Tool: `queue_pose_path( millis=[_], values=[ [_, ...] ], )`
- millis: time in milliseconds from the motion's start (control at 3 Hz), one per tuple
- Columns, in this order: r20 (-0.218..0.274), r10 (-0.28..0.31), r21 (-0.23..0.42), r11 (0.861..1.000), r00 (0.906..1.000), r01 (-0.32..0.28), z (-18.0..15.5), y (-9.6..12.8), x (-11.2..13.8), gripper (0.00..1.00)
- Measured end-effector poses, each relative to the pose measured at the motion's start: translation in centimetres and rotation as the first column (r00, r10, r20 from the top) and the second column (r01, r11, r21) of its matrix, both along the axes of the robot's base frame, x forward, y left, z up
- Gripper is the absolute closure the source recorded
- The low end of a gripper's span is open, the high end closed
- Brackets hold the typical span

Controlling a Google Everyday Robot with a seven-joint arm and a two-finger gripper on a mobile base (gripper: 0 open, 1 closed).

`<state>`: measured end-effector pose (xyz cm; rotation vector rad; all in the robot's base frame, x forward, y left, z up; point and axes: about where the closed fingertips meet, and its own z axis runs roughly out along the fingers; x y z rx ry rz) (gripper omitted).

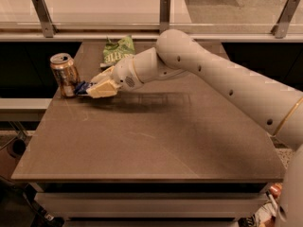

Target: Move rxbar blueberry near orange can

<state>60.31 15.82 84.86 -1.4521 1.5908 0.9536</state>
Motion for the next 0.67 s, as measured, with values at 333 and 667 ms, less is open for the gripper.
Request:
queue_pose_path(
  millis=[333,667],
  values=[
    [-0.001,0.004,0.0,1.0,1.0,-0.004,-0.05,0.23,-0.11,0.36],
    [-0.002,0.009,0.0,1.0,1.0,-0.009,-0.1,0.45,-0.22,0.13]
  ],
)
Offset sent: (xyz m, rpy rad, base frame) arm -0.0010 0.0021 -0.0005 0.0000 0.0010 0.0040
